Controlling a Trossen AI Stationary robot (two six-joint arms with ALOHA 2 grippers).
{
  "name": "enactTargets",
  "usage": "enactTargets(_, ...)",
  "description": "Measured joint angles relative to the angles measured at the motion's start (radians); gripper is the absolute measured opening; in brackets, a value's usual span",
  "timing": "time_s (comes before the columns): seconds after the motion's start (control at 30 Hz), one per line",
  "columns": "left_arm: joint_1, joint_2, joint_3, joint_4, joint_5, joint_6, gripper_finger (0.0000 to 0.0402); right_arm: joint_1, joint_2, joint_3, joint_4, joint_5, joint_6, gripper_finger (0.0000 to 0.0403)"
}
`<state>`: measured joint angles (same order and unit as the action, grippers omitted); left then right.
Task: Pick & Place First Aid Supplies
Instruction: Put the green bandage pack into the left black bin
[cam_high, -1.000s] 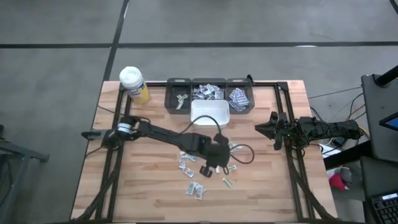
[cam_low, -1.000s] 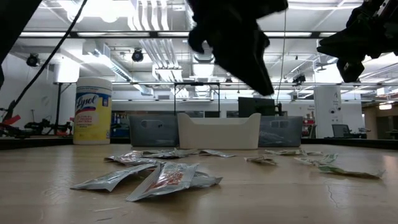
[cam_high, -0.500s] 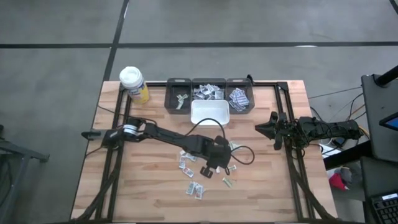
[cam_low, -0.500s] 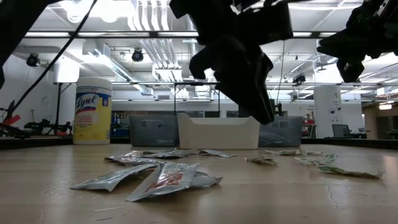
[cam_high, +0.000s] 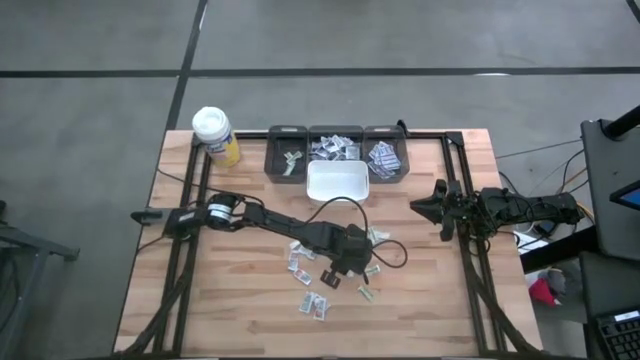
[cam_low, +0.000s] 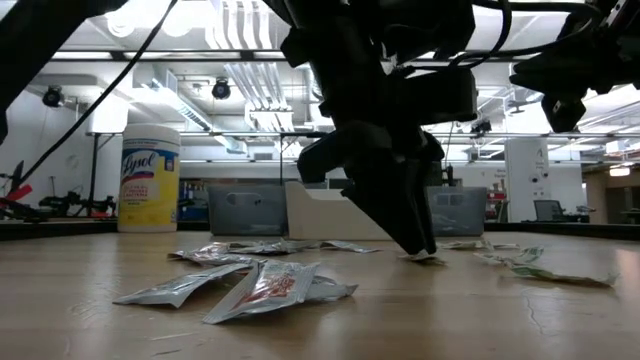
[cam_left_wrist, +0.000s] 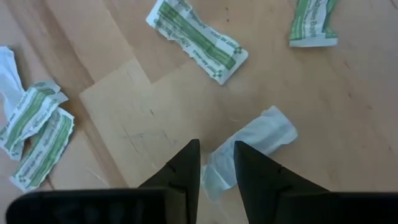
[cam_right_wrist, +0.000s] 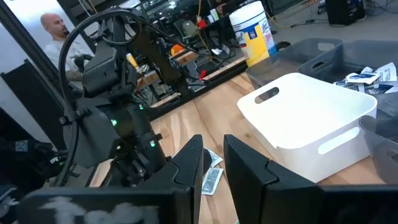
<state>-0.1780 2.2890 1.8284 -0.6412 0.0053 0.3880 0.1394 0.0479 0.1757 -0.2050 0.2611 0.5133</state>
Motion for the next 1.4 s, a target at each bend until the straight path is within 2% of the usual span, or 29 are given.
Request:
enactTargets(0.17,0.0,0.001,0.001,-0.012,0.017,-0.005,0.007,0.0,0.0,0.0,0.0,0.0,0.0,0.0063)
enactTargets(0.4,0.001,-0.001,0.004,-0.023,0.035,-0.031,0.0007,0.0,0.0,0.0,0.0,0.0,0.0,0.0063)
enactTargets(0.6,0.002,-0.001,0.023,-0.036,0.028,-0.069,0.0002,0.0,0.0,0.0,0.0,0.0,0.0,0.0063)
enactTargets(0.67,0.004,-0.005,0.038,-0.051,-0.02,-0.078,0.0001,0.0,0.0,0.0,0.0,0.0,0.0,0.0063)
enactTargets(0.77,0.004,-0.018,0.096,-0.105,-0.147,-0.117,0.0,0.0,0.0,0.0,0.0,0.0,0.0,0.0063)
enactTargets(1.0,0.006,-0.036,0.32,-0.314,-0.311,-0.132,0.0,0.0,0.0,0.0,0.0,0.0,0.0,0.0063)
enactTargets(1.2,0.011,-0.038,0.527,-0.56,-0.629,-0.138,0.0,0.0,0.0,0.0,0.0,0.0,0.0,0.0063)
enactTargets(1.27,0.02,-0.073,0.505,-0.574,-0.704,-0.16,0.0,0.0,0.0,0.0,0.0,0.0,0.0,0.0063)
enactTargets(1.4,0.046,-0.157,0.438,-0.648,-0.746,-0.262,0.0,0.0,0.0,0.0,0.0,0.0,0.0,0.0063)
